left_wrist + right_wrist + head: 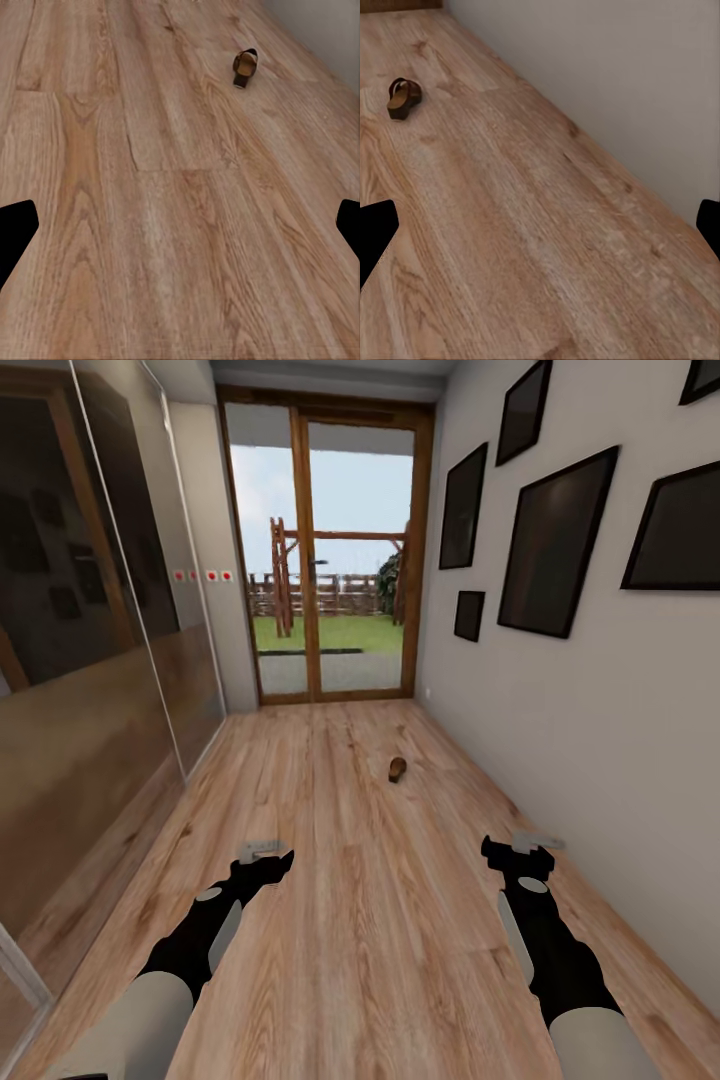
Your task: Pick up the two gym shoes and the two sandals from the corridor floor and place them onto the hallstand (shoe rack) in the corridor, making sure they are on the rack and not on the floor. Arrange them so the two gym shoes are next to each other and the two sandals are next to each other.
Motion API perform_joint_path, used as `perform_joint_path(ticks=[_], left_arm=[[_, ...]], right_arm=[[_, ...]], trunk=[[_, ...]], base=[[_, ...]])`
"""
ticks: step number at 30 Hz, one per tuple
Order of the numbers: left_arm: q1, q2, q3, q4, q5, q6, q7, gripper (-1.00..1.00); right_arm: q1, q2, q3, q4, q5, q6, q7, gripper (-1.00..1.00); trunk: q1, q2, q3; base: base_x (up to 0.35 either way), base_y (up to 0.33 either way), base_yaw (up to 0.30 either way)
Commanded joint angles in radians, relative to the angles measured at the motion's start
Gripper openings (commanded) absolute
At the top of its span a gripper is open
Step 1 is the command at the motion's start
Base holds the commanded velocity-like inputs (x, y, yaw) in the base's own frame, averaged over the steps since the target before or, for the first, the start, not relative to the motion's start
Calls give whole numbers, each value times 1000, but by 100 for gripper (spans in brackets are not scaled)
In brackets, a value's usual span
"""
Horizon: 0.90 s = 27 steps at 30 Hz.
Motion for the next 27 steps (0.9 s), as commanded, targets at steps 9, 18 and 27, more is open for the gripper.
perform_joint_path(ticks=[9,18,27], left_arm=[[0,-1,8,-2,2,8,-9,100],[0,-1,8,-2,3,8,-9,100],[0,-1,8,-2,2,8,-9,100]], right_arm=[[-1,1,-1,-2,4,7,-1,100],[-1,1,-1,-2,4,7,-1,100],[0,1,-1,-2,4,7,-1,100]], trunk=[[0,0,-1],[0,0,-1],[0,0,-1]], base=[[347,0,-1],[347,0,-83],[347,0,-207]])
